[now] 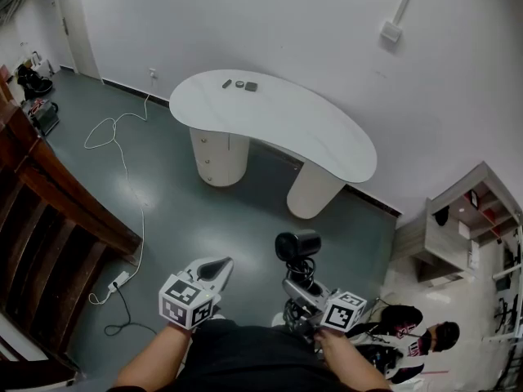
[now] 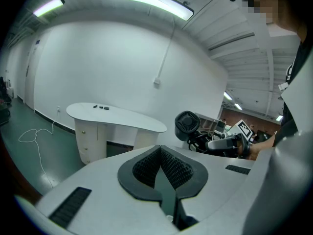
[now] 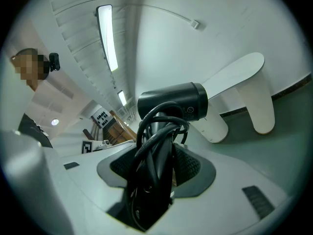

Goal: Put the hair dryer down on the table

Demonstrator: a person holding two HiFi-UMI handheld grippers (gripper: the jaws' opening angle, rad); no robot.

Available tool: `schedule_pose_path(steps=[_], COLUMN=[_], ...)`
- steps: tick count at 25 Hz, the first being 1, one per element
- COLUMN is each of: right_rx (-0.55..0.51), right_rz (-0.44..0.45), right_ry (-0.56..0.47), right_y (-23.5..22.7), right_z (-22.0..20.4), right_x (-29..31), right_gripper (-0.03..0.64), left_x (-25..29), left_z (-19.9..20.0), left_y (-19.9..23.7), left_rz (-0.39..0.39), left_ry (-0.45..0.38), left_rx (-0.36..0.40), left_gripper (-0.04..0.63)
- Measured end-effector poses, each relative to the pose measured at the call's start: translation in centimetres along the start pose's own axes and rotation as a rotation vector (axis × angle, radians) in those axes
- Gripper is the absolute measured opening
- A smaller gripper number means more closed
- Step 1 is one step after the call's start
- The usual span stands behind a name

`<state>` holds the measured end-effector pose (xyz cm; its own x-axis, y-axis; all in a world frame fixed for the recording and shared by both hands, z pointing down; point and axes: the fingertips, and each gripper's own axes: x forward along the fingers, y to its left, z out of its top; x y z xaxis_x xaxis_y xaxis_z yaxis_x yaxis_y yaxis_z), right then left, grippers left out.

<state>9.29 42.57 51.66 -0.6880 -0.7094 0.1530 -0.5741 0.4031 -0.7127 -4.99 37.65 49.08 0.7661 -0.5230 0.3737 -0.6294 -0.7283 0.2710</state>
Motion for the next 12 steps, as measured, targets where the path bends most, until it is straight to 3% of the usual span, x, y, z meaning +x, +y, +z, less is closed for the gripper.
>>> schedule_pose_path(steps=[12], right_rx=[0.034], right_rz=[-0.071], right_ry=[-0.012], right_y=[2.7], right_z=[-4.1], right_x=[3.6], right_gripper=[0.199], left_x=[-3.7], left_z=[-3.3], left_y=[4.1], left_rz=[-0.057], left_ry=[0.047], left_rx=[-0.016], left_gripper=[0.017])
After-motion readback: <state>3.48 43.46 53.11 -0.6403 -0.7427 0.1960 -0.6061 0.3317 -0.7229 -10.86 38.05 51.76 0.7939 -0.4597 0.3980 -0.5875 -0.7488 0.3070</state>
